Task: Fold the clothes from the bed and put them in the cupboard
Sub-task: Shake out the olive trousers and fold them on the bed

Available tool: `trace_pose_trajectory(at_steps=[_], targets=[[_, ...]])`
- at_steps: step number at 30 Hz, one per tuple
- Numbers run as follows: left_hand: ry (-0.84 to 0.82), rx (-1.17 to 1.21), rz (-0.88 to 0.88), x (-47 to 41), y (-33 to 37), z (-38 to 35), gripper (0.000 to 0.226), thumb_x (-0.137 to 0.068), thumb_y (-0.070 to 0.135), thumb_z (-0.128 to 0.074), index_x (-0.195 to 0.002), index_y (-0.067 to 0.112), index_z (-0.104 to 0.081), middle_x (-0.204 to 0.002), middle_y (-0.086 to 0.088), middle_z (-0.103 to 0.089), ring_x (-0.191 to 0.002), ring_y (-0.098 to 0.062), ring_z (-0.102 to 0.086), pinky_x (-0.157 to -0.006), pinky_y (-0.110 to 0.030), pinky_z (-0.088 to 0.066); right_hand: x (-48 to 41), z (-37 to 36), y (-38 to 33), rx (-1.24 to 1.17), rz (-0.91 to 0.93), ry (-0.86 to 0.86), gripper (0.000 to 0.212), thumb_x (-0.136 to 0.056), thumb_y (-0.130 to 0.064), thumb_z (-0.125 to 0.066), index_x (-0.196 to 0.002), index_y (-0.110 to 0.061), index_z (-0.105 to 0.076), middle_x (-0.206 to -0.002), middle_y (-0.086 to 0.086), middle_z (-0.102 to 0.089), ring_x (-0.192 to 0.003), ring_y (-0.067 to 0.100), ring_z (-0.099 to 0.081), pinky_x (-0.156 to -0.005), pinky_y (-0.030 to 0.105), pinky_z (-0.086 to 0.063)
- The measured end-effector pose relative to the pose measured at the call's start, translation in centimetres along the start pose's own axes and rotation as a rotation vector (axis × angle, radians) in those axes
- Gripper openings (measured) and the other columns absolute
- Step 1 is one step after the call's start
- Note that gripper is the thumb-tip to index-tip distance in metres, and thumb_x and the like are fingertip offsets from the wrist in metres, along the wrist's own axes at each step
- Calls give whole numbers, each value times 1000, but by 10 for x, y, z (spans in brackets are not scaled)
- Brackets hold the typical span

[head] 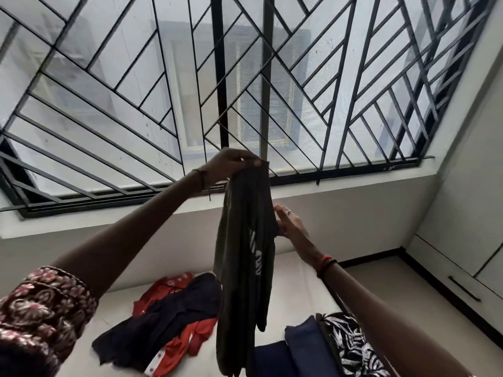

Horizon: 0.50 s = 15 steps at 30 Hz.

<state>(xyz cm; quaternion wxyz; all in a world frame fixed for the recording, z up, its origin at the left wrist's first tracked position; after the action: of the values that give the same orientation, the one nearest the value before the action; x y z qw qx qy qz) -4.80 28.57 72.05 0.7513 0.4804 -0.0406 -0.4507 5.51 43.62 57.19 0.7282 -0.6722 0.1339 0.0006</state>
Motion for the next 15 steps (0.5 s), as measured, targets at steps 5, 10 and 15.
trace_pose_trajectory(at_steps=[5, 10, 15], targets=[[124, 145, 11, 6, 3, 54, 23, -89, 3, -58, -87, 23, -71, -77, 17, -69, -79, 4, -60, -76, -12, -48, 9, 5, 18, 145, 16, -146, 59, -86, -57, -51, -98, 0, -63, -84, -1, -63, -78, 8, -61, -74, 26, -52], [211, 126, 56, 20, -19, 78, 13, -89, 6, -59, -93, 16, -68, -77, 14, -69, -76, 4, -60, -73, -12, -47, -5, 20, 16, 530, 156, -133, 26, -80, -36, -65, -85, -11, -71, -89, -4, -59, -78, -4, -53, -74, 23, -44], [327, 191, 91, 35, -50, 92, 26, -91, 5, -57, -84, 25, -72, -75, 16, -70, -73, 4, -61, -72, -13, -48, -15, 36, -7, 629, 107, -295, 5, -83, -9, -71, -81, -8, -75, -114, -3, -60, -100, -6, -55, -91, 15, -39]])
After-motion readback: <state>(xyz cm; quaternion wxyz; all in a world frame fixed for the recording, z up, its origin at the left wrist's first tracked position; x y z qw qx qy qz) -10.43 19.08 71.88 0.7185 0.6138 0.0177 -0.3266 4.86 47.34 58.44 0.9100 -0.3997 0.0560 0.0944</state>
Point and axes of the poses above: each hand's wrist, its own x-axis away from the middle knuckle, its own z-axis out of the back of the hand, y = z × x, the point moved 3 cm from there along -x, towards the middle knuckle
